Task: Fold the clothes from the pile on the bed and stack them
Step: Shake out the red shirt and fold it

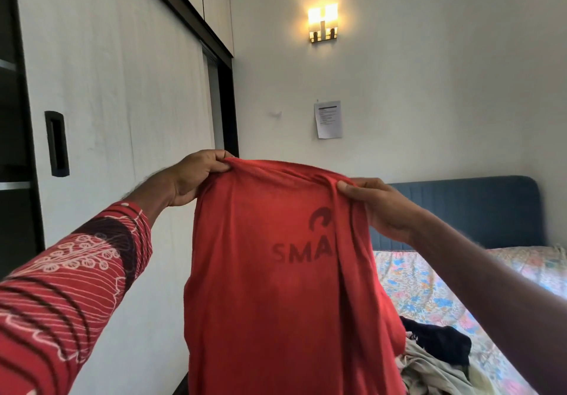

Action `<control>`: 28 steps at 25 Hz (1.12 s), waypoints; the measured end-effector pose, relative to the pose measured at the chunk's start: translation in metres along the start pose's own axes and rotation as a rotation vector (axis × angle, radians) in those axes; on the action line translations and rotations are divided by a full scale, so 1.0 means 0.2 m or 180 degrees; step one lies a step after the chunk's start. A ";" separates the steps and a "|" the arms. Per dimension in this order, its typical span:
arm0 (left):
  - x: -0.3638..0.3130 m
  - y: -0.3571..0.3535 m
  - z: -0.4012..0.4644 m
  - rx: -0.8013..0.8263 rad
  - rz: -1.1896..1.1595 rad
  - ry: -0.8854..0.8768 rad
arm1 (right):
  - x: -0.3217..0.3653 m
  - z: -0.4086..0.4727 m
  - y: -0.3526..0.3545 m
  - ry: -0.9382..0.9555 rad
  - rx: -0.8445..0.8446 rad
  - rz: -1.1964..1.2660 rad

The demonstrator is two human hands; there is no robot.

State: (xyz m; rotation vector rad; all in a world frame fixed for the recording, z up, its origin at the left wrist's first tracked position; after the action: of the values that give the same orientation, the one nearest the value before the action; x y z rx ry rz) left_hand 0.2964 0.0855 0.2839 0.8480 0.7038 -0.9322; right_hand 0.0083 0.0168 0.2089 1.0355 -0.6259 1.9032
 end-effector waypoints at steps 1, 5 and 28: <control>0.02 0.01 -0.01 0.0009 0.0086 0.0059 | 0.03 0.02 0.02 0.0103 -0.0083 0.0262; 0.06 -0.01 -0.05 0.0240 0.0078 0.0274 | 0.08 0.00 -0.06 -0.0177 0.0503 0.0645; 0.01 0.08 -0.06 -0.0372 0.1187 -0.0687 | 0.09 -0.07 0.36 -0.0066 -0.0864 -0.1290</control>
State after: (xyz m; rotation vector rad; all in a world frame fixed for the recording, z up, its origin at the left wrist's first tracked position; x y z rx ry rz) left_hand 0.3102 0.1000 0.2818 0.7301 0.3910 -0.6283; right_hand -0.0652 -0.0020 0.2143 0.9257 -0.6131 1.4146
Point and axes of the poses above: each hand's wrist, its own z-axis towards the middle knuckle, its own y-axis out of the back of the hand, x = y × z, the point moved 9 cm from there along z, towards the middle knuckle, and after that the axes turned 10 degrees about -x, right-handed, at the moved point
